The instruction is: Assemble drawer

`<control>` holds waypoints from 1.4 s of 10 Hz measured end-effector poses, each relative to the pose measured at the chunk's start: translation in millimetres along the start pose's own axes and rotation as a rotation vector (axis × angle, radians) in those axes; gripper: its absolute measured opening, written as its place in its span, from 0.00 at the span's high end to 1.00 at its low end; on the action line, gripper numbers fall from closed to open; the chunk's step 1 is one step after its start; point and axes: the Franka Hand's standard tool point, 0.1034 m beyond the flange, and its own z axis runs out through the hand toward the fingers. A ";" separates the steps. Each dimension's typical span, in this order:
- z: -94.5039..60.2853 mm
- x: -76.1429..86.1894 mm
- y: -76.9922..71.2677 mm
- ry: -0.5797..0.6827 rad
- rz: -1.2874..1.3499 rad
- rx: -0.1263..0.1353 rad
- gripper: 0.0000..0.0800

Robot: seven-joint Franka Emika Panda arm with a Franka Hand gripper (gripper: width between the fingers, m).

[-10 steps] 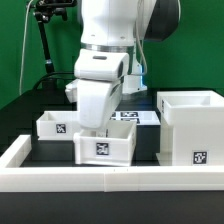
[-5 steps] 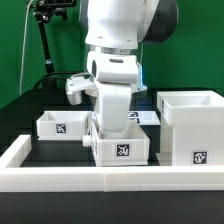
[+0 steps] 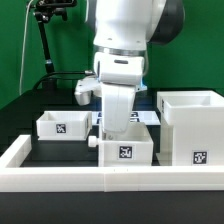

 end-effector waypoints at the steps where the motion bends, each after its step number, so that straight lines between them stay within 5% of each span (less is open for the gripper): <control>1: 0.7 7.4 -0.5 0.004 0.017 0.002 0.95; 8: 2.3 5.7 -2.1 0.004 0.032 0.014 0.95; 10: 3.1 6.9 -0.6 0.011 0.032 -0.015 0.95; 14: 7.3 19.5 1.2 0.023 0.049 -0.033 0.95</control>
Offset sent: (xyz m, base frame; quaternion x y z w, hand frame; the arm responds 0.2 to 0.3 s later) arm 0.0000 0.0000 0.0000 0.0000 0.0000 0.0000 1.0000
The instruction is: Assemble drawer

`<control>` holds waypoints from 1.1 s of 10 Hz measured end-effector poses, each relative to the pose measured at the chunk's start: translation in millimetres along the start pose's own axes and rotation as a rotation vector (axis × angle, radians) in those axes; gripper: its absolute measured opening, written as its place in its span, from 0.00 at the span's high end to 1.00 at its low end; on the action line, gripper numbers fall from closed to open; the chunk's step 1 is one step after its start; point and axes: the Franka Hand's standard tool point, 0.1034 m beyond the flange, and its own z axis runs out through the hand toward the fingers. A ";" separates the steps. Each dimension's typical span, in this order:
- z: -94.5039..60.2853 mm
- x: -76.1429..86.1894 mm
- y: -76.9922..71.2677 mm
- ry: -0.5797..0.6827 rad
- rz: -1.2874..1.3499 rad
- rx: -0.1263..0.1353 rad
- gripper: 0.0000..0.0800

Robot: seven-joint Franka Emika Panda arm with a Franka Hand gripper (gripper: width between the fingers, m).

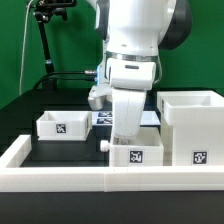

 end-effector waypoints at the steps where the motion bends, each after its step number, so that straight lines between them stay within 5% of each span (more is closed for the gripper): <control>1: 1.6 2.9 0.7 0.005 -0.001 -0.011 0.95; 7: 8.1 5.2 3.6 0.018 0.000 -0.054 0.95; 11: 7.8 12.5 3.6 0.016 -0.026 -0.058 0.95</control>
Offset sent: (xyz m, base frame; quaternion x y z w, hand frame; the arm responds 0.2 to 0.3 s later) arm 0.0048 0.0034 -0.0045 0.0056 0.0124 -0.0075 0.9999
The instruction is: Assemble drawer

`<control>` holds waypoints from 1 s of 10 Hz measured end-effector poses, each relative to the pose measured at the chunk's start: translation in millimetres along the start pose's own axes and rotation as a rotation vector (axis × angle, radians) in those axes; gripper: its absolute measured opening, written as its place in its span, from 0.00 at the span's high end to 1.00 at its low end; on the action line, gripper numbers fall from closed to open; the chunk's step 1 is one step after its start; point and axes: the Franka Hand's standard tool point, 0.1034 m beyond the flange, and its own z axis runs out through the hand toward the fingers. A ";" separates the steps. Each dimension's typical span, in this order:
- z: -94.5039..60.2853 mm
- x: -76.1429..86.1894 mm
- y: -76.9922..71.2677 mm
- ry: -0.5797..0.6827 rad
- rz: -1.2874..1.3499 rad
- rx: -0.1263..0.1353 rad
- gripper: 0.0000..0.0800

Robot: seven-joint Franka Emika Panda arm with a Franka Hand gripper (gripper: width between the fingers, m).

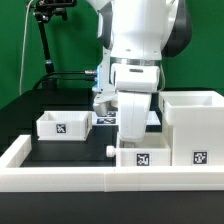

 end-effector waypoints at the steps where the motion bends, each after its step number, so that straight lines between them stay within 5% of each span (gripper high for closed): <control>1: -0.2 3.2 -0.3 -0.002 -0.005 -0.001 0.95; 10: -0.4 2.7 -0.1 -0.009 -0.023 -0.005 0.95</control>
Offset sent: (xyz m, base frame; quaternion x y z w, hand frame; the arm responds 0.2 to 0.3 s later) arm -0.0058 0.0099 0.0026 -0.0007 -0.0092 -0.0405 0.9991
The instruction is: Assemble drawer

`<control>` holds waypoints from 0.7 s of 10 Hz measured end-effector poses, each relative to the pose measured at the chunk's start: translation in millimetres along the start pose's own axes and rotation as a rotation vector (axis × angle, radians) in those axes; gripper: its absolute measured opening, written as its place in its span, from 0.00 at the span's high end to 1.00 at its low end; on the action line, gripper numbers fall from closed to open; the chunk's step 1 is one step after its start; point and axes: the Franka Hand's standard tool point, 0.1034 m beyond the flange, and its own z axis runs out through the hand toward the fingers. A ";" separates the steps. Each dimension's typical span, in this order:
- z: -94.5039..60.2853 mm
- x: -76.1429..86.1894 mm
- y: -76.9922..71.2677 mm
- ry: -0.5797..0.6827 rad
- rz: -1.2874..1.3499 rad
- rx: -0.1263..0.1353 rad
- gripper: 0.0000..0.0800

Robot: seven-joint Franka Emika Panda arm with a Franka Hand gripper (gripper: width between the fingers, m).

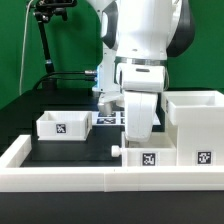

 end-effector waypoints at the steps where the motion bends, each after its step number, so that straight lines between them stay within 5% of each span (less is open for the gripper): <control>1: -0.2 -0.3 0.2 -0.002 0.002 0.005 0.95; 7: -0.7 -2.5 0.8 -0.006 0.015 0.016 0.95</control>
Offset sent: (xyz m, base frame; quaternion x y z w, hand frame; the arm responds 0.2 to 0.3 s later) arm 0.0036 0.0084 0.0000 0.0169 -0.0263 -0.0768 0.9966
